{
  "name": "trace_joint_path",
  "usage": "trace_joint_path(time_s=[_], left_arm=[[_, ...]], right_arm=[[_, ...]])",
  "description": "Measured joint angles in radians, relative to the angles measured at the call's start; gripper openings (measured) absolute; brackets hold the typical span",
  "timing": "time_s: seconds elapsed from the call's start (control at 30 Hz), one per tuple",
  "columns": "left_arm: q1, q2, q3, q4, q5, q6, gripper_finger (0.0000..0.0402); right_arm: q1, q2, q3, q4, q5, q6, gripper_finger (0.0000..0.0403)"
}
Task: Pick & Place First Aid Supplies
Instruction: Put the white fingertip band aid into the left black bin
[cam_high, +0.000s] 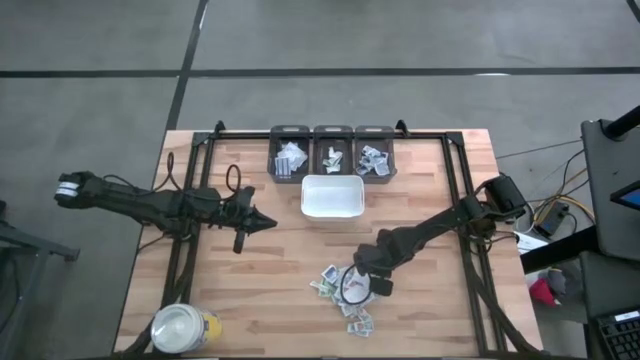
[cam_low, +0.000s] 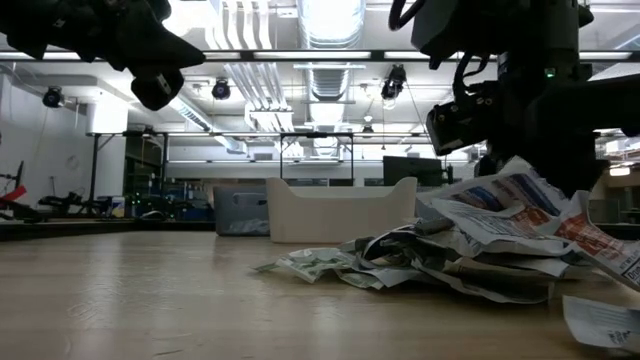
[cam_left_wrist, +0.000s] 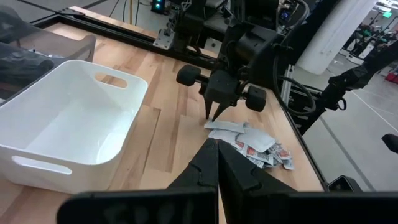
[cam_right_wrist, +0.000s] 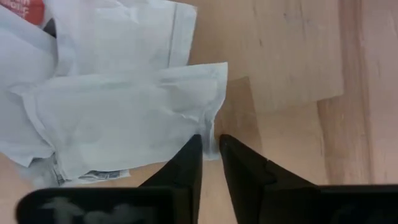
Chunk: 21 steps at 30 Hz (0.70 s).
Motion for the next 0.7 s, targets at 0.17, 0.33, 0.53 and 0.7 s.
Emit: trace_joint_path(time_s=[0.17, 0.33, 0.53, 0.7], left_arm=[[0.0, 0.0, 0.0, 0.0, 0.0, 0.0, 0.0], [0.0, 0.0, 0.0, 0.0, 0.0, -0.003, 0.0], [0.0, 0.0, 0.0, 0.001, 0.0, -0.018, 0.0], [0.0, 0.0, 0.0, 0.003, 0.0, -0.018, 0.0]], right_arm=[[-0.001, 0.0, 0.0, -0.005, -0.006, 0.005, 0.0018], [-0.002, 0.0, 0.005, -0.009, -0.015, 0.01, 0.0009], [-0.004, -0.006, 0.016, -0.02, -0.061, 0.016, 0.0008], [0.0, -0.055, 0.02, -0.027, -0.117, 0.033, 0.0008]])
